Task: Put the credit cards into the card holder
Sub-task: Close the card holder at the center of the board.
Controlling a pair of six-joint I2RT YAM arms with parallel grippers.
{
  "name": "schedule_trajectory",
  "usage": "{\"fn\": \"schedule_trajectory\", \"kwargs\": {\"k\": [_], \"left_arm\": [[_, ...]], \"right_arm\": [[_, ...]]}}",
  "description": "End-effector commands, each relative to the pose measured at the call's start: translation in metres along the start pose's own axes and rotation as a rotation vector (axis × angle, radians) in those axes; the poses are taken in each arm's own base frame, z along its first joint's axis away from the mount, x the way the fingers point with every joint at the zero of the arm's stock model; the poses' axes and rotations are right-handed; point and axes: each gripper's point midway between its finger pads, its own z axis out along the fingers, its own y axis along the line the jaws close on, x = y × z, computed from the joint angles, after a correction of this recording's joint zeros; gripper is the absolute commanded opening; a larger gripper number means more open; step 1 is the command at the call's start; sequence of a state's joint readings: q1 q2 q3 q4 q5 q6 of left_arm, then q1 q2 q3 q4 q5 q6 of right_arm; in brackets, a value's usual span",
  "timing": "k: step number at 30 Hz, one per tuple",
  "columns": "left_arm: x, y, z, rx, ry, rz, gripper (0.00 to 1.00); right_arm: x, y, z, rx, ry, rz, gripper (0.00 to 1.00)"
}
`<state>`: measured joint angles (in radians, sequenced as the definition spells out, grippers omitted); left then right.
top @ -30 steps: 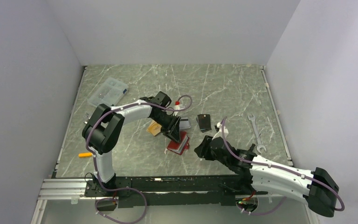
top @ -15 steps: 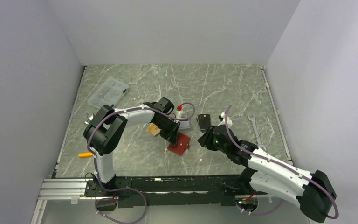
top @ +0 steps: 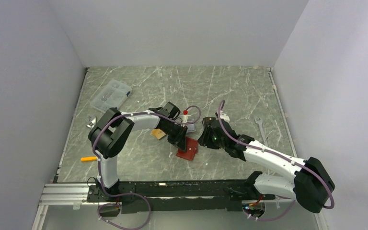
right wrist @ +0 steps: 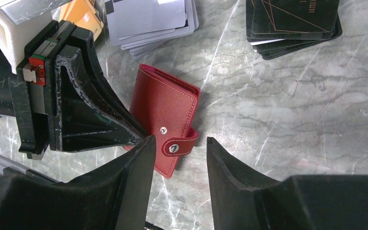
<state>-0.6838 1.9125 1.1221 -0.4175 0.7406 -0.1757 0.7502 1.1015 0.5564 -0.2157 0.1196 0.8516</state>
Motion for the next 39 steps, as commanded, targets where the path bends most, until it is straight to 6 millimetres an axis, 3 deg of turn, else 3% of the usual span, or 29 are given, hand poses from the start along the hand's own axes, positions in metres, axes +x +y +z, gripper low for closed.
{"fn": "schedule_trajectory", "kwargs": {"k": [1, 4, 6, 8, 10, 13, 17, 21, 23, 27, 28, 31, 34, 37, 39], "left_arm": [[0.004, -0.002, 0.006, 0.087, -0.038, -0.062, 0.19], [-0.004, -0.023, -0.01, 0.149, -0.061, -0.028, 0.32], [-0.014, -0.035, -0.025, 0.178, -0.086, 0.001, 0.47], [-0.026, -0.047, -0.046, 0.199, -0.115, 0.042, 0.78], [-0.035, -0.056, -0.068, 0.209, -0.14, 0.072, 0.98], [-0.043, -0.057, -0.103, 0.145, -0.196, 0.145, 0.99], [-0.053, -0.043, -0.15, -0.09, -0.23, 0.275, 0.99], [-0.055, -0.02, -0.196, -0.232, -0.301, 0.267, 0.99], [-0.053, -0.013, -0.213, -0.201, -0.335, 0.229, 0.99], [-0.047, 0.01, -0.239, 0.011, -0.456, 0.055, 0.99], [-0.045, 0.019, -0.242, -0.007, -0.464, 0.041, 0.99], [-0.043, 0.044, -0.258, -0.291, -0.535, 0.126, 0.99], [-0.048, 0.037, -0.296, -0.525, -0.668, 0.267, 0.99], [-0.05, 0.056, -0.305, -0.598, -0.639, 0.129, 0.99], [-0.053, 0.06, -0.296, -0.467, -0.591, 0.083, 0.99]], "right_arm": [[-0.017, 0.016, -0.005, -0.053, -0.042, -0.009, 0.47], [-0.019, 0.012, -0.007, -0.05, -0.051, -0.004, 0.49], [-0.021, 0.01, -0.007, -0.045, -0.052, -0.003, 0.5], [-0.024, 0.012, -0.006, -0.041, -0.051, -0.009, 0.5], [-0.031, 0.017, -0.005, -0.042, -0.057, -0.02, 0.5], [-0.04, 0.023, -0.002, -0.031, -0.055, -0.05, 0.52], [-0.048, 0.035, 0.006, -0.036, -0.042, -0.081, 0.58], [-0.05, 0.047, 0.023, -0.044, 0.001, -0.109, 0.61], [-0.052, 0.055, 0.031, -0.06, 0.011, -0.124, 0.62], [-0.047, 0.069, 0.044, -0.078, 0.036, -0.159, 0.62], [-0.045, 0.072, 0.047, -0.077, 0.044, -0.171, 0.61], [-0.036, 0.079, 0.056, -0.064, 0.069, -0.214, 0.61], [-0.026, 0.078, 0.066, -0.055, 0.095, -0.228, 0.6], [-0.02, 0.078, 0.075, -0.059, 0.118, -0.244, 0.58], [-0.015, 0.076, 0.082, -0.045, 0.136, -0.264, 0.57]]}}
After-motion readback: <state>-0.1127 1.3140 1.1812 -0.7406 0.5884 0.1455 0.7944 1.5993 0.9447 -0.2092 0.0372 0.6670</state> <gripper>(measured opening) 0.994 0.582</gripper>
